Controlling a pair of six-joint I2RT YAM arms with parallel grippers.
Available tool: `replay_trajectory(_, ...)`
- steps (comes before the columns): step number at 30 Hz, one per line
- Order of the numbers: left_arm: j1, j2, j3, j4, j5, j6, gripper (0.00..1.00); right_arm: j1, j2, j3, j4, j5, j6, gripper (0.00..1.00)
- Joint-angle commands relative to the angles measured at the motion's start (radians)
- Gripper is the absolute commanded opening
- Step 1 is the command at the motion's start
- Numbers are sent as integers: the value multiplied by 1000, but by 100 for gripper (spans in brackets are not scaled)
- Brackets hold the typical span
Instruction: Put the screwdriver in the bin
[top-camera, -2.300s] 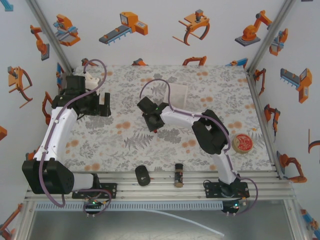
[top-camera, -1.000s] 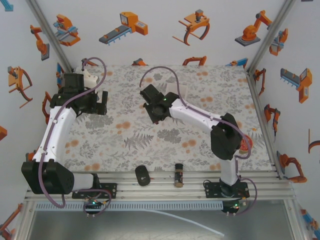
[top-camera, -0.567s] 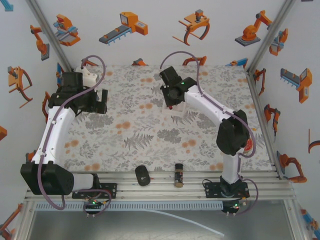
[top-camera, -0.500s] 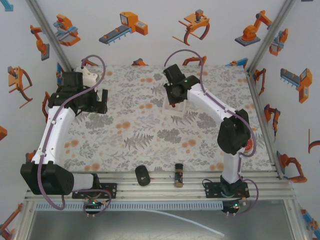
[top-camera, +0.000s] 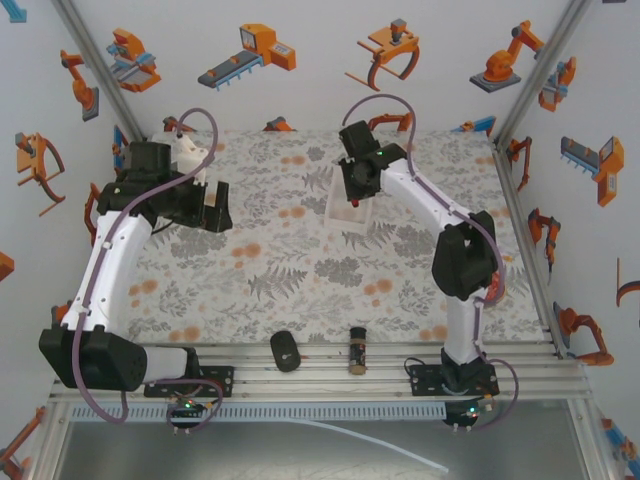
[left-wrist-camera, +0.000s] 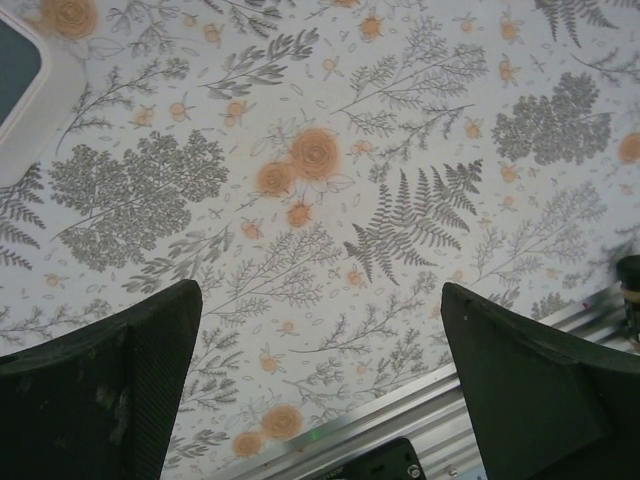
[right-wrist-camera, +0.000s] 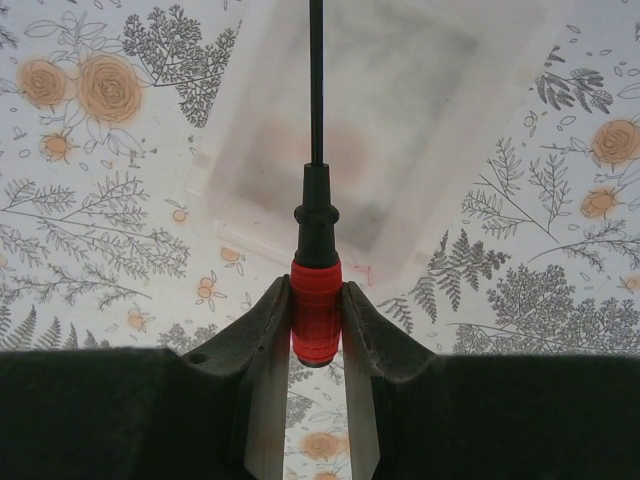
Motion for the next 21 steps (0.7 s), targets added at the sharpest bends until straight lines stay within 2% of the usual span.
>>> replay_trajectory(1,-4,0,54,-37,86,-20,97,-7,26,21,26,5,20,19)
replay_trajectory(11,-12,0,33,-54,210,9,97,-13,98,41,39,4,35,19)
replay_trajectory(21,-23,-7,11,-53,193,24,97,-25,171,96,42,-9,44,19)
